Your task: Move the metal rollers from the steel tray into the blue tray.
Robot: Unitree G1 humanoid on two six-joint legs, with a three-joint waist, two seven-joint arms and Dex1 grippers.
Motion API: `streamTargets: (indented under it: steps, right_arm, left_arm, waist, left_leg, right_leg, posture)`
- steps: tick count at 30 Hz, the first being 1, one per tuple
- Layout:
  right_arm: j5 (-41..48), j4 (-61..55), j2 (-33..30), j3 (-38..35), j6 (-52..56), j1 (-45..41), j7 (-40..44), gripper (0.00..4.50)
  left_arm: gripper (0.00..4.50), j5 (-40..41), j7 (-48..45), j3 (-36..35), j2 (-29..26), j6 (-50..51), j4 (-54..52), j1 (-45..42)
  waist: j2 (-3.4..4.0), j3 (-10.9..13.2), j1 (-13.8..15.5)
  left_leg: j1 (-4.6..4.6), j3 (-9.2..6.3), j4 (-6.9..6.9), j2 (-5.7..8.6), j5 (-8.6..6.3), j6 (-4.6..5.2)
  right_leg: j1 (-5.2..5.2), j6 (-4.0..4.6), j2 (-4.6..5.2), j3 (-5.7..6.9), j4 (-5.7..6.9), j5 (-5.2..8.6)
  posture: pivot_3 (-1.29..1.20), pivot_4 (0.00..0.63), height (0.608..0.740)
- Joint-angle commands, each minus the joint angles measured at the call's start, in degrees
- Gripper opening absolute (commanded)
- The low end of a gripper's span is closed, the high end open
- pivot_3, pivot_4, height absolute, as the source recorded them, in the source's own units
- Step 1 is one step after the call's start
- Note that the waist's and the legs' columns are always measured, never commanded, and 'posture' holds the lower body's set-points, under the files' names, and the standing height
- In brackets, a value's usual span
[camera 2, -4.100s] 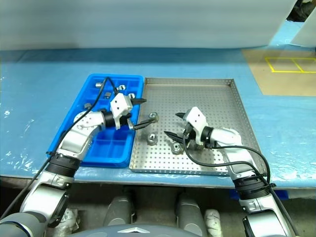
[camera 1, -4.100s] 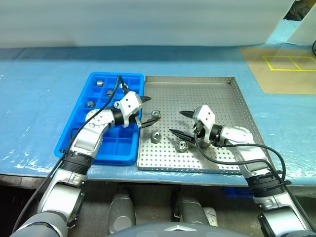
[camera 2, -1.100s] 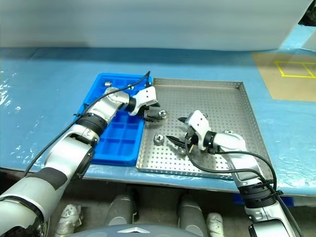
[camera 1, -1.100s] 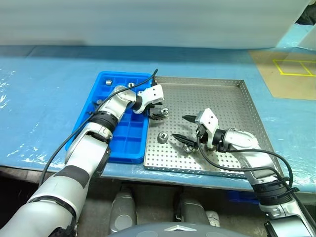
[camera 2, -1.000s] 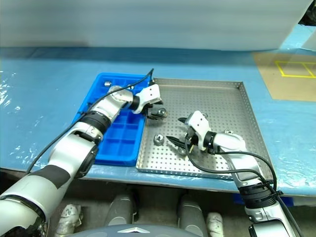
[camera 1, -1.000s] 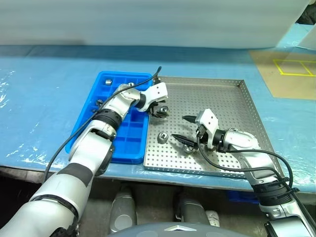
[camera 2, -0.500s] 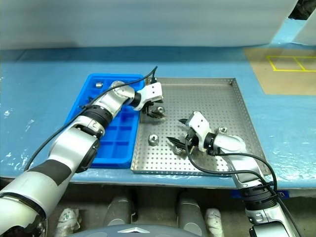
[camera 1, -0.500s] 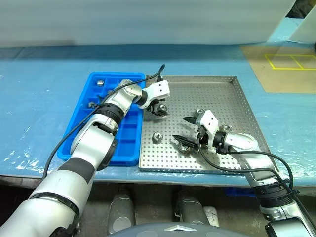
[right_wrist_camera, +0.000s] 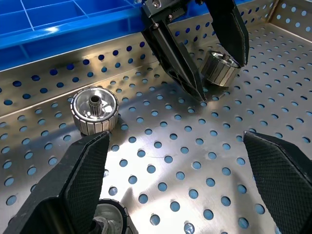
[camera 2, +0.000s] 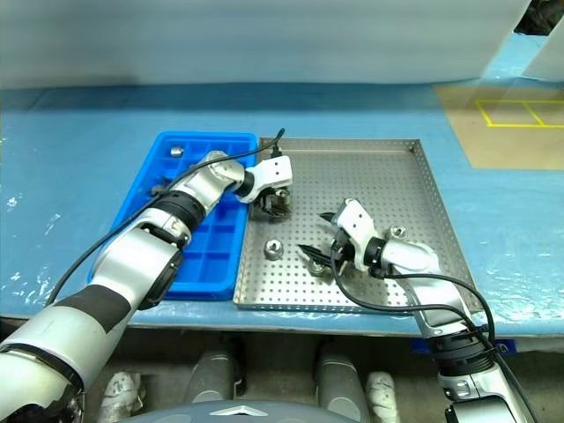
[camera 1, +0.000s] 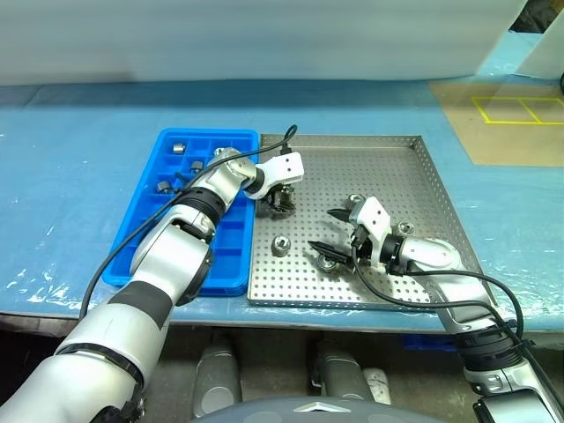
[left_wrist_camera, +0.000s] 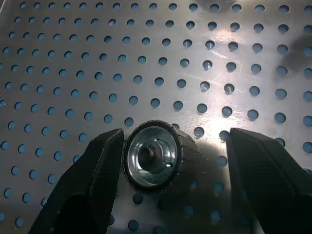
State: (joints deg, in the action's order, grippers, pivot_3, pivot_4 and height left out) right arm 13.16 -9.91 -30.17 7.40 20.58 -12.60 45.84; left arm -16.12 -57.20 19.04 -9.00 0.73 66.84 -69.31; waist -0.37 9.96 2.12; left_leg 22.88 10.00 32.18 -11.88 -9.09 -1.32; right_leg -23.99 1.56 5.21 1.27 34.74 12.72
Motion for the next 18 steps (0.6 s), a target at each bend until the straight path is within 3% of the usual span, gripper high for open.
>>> streamTargets:
  steps: [1, 4, 10, 15, 18]
  right_arm:
    - [0.26, -3.16, -0.35, -0.76, -0.43, 0.09, -0.29, 4.5]
    - [0.17, -2.92, -0.34, -0.74, -0.61, -0.07, -0.28, 4.5]
    - [0.01, -2.52, -0.21, -0.7, -0.81, -0.44, -0.33, 4.5]
    - [-0.1, -2.36, -0.1, -0.72, -0.94, -0.66, -0.27, 4.5]
    - [-0.51, -1.51, 0.39, -0.05, -1.68, -1.45, -0.03, 4.5]
  left_arm:
    - [2.72, -0.69, 1.48, -0.04, -0.61, 0.61, 1.1, -0.58]
    - [1.86, -0.67, 1.95, -0.05, -0.47, 0.47, 1.24, -0.72]
    - [1.86, 0.15, 2.38, -0.77, 0.01, 0.66, 0.96, -0.76]
    - [1.86, 6.32, 1.51, -6.78, 0.71, 3.99, -2.68, -1.15]
    - [1.86, 10.48, 3.54, -11.04, -0.55, 7.23, -12.04, 1.05]
  waist:
    - [0.0, 0.0, -0.08]
    - [0.0, 0.0, -0.09]
    - [0.0, 0.0, -0.07]
    - [0.0, 0.0, 0.07]
    - [0.0, 0.0, 0.08]
  left_leg:
    - [-0.01, 0.0, 0.0, 0.0, 0.0, 0.0]
    - [-0.03, 0.0, 0.0, 0.0, 0.01, -0.01]
    - [-0.02, 0.0, 0.01, 0.0, 0.01, -0.01]
    - [0.03, 0.0, 0.01, 0.01, 0.01, 0.0]
    - [0.1, 0.0, 0.01, 0.0, 0.0, 0.01]
  right_leg:
    - [0.0, 0.0, 0.0, 0.0, 0.01, 0.0]
    - [0.0, 0.0, 0.0, -0.01, 0.02, 0.0]
    - [0.01, 0.0, 0.0, -0.01, 0.03, 0.0]
    - [-0.01, 0.0, 0.0, 0.0, 0.02, -0.01]
    - [-0.05, 0.0, 0.01, 0.01, 0.0, -0.01]
  posture:
    - [-0.24, 0.15, 0.74]
    - [-0.24, 0.15, 0.74]
    - [-0.24, 0.15, 0.74]
    - [-0.24, 0.15, 0.74]
    - [-0.22, 0.15, 0.74]
